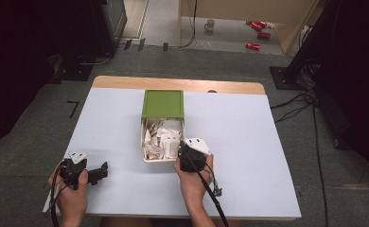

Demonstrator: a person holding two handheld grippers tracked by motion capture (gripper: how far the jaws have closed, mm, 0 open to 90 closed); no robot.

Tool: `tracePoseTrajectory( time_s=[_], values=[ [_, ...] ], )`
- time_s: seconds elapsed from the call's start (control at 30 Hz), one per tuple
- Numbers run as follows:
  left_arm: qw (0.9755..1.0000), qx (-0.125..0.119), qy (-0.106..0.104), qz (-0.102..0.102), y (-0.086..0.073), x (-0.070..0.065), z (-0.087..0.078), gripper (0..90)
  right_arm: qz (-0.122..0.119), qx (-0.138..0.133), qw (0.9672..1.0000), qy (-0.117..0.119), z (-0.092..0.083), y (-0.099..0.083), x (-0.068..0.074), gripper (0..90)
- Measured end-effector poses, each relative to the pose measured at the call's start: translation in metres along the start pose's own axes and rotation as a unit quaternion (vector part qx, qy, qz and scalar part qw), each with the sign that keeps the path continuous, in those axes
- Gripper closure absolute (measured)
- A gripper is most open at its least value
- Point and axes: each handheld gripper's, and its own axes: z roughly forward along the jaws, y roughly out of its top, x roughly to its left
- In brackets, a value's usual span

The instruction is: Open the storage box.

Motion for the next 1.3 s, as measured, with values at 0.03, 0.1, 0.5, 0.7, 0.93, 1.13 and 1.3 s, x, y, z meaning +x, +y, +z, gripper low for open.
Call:
tracePoseTrajectory(
  time_s=[0.03,0.1,0.5,0.7,0.93,1.13,1.3],
  values=[
    [1.0,0.0,0.0,0.0,0.0,0.0,0.0,0.0,0.0,-0.001,1.0,-0.001,-0.001,-0.001,0.0,86.7],
    [1.0,0.0,0.0,0.0,0.0,0.0,0.0,0.0,0.001,-0.003,1.0,-0.003,-0.003,-0.003,0.001,86.8],
    [1.0,0.0,0.0,-0.001,0.0,0.0,0.0,0.0,0.004,-0.013,0.9999,-0.008,-0.01,-0.014,0.006,86.2],
    [1.0,0.0,0.0,0.0,0.0,0.0,0.0,0.0,0.002,-0.025,0.9994,0.022,-0.011,-0.01,0.002,69.6],
    [1.0,-0.001,0.0,-0.001,0.0,0.0,0.0,0.0,0.01,-0.037,0.9987,0.033,-0.016,-0.001,-0.005,54.2],
    [1.0,0.0,0.0,0.0,0.0,0.0,0.0,0.0,0.006,-0.054,0.9974,0.046,-0.024,0.011,-0.005,48.8],
    [1.0,0.0,0.0,0.0,0.0,0.0,0.0,0.0,0.0,-0.071,0.996,0.055,-0.03,0.021,-0.001,47.1]
  ],
)
